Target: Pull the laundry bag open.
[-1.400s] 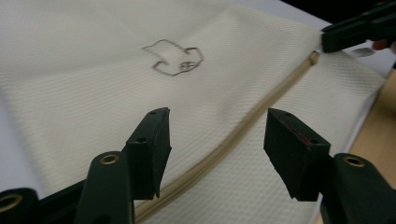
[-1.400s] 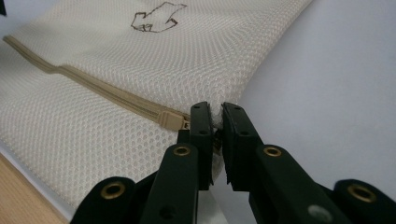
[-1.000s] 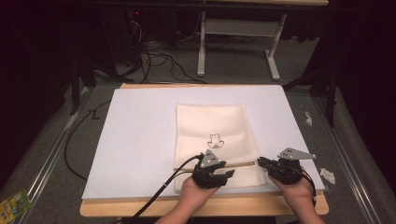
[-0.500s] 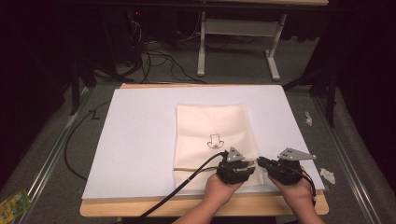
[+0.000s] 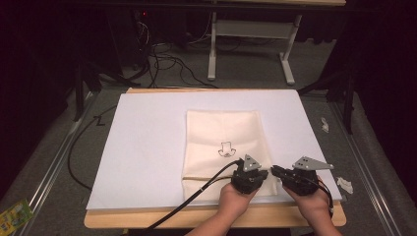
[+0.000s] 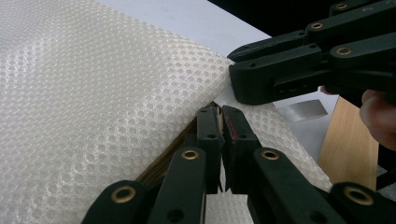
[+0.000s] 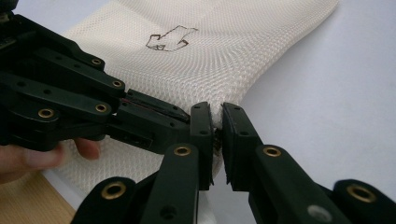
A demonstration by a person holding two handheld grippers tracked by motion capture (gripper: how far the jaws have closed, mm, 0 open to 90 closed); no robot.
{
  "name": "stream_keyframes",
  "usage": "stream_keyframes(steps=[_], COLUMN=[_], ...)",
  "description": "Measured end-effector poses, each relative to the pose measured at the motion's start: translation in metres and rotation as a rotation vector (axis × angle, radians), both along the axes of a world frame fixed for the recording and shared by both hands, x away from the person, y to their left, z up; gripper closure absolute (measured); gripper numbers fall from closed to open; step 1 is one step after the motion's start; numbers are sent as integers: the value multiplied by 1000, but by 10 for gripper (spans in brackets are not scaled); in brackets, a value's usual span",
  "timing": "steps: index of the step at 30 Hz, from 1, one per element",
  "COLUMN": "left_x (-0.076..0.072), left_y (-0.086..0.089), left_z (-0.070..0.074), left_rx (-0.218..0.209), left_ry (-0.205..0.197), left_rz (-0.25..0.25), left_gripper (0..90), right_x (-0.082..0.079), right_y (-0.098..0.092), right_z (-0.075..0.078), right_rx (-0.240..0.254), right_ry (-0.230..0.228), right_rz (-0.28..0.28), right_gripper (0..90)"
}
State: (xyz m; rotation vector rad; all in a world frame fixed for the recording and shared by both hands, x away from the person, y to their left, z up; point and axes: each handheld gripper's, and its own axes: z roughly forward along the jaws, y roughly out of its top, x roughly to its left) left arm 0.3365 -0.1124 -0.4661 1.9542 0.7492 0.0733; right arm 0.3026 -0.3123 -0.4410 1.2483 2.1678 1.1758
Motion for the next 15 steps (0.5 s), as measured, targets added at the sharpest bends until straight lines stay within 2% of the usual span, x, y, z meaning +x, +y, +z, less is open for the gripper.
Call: stream_keyframes(steps=[5,6,15], left_x=[2,1,2], left_y=[6,7,25], left_z=[0,0,-1], left_rx=[-5,6,17], left_ry=[15,11,21], left_rz=[11,12,36], left_gripper=[873,873,873], right_x=[-1,-1,-1], right_y=[0,0,-3], right_z=[1,1,1], right_rx=[-5,-7,-11], right_ry=[-7,-6,-11], right_rz=[-12,-8,-20], right_gripper=[850,850,850])
